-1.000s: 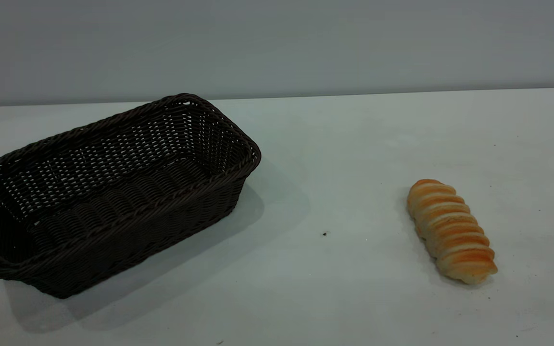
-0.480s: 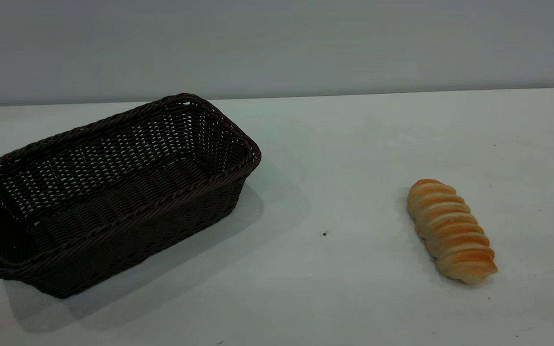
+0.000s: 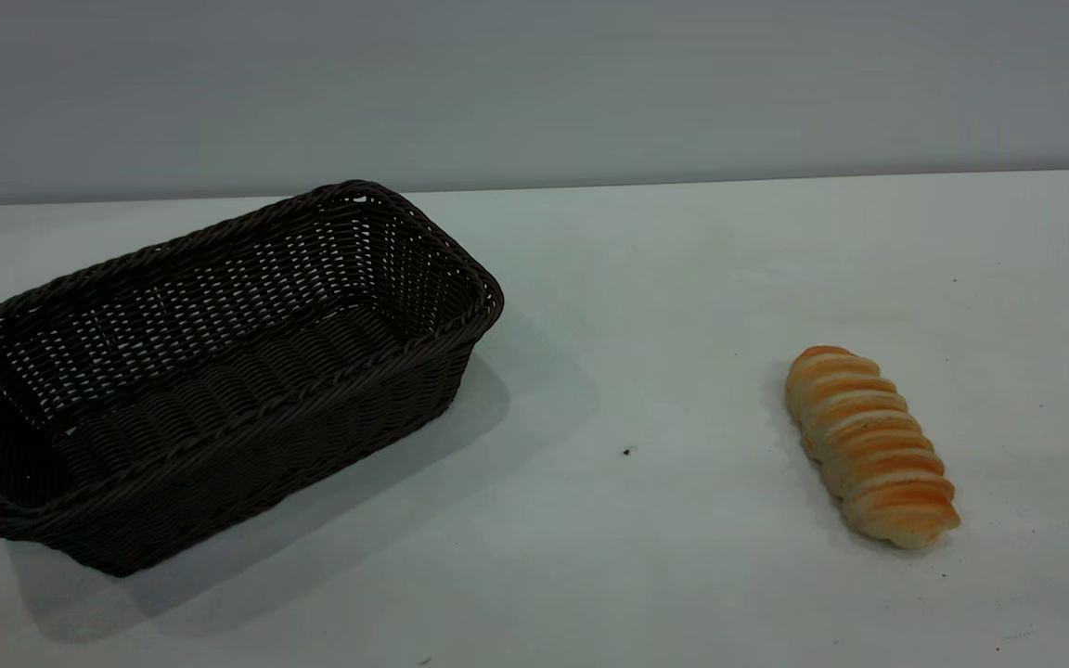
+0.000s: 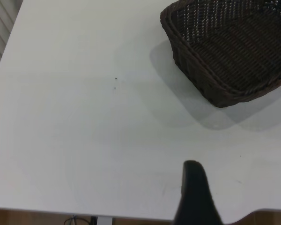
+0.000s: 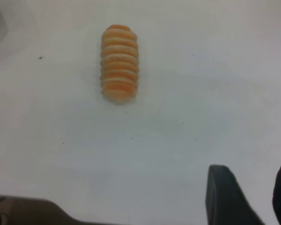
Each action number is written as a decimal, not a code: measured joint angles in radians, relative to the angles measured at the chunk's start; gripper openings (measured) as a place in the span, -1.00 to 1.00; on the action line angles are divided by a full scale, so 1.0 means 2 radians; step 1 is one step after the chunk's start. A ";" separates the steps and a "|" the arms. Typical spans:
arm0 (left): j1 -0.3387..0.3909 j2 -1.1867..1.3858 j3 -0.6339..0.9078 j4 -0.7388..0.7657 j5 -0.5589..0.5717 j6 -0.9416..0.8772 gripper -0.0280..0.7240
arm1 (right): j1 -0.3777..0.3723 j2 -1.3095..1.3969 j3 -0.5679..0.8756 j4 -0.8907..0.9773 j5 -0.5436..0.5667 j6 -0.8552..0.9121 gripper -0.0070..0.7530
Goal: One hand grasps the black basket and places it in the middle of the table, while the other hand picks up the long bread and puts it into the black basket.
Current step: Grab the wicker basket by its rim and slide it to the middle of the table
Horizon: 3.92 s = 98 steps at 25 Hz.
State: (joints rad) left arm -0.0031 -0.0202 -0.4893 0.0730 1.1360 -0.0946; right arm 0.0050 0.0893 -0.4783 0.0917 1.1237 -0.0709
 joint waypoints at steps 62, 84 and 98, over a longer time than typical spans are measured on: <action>-0.047 0.928 -0.225 0.028 -0.263 -0.214 0.58 | 0.053 0.249 -0.003 0.012 -0.254 0.000 0.11; -0.045 1.031 -0.252 0.006 -0.364 -0.233 -0.28 | 0.053 0.249 -0.003 0.012 -0.260 -0.001 0.11; -0.094 1.040 -0.327 -0.139 -0.308 0.024 -0.55 | 0.053 0.257 -0.003 0.012 -0.269 -0.001 0.11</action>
State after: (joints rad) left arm -0.1913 2.0596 -1.1434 -0.2050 0.5202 -0.0457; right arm 0.1109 0.6027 -0.4849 0.1160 0.5848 -0.0728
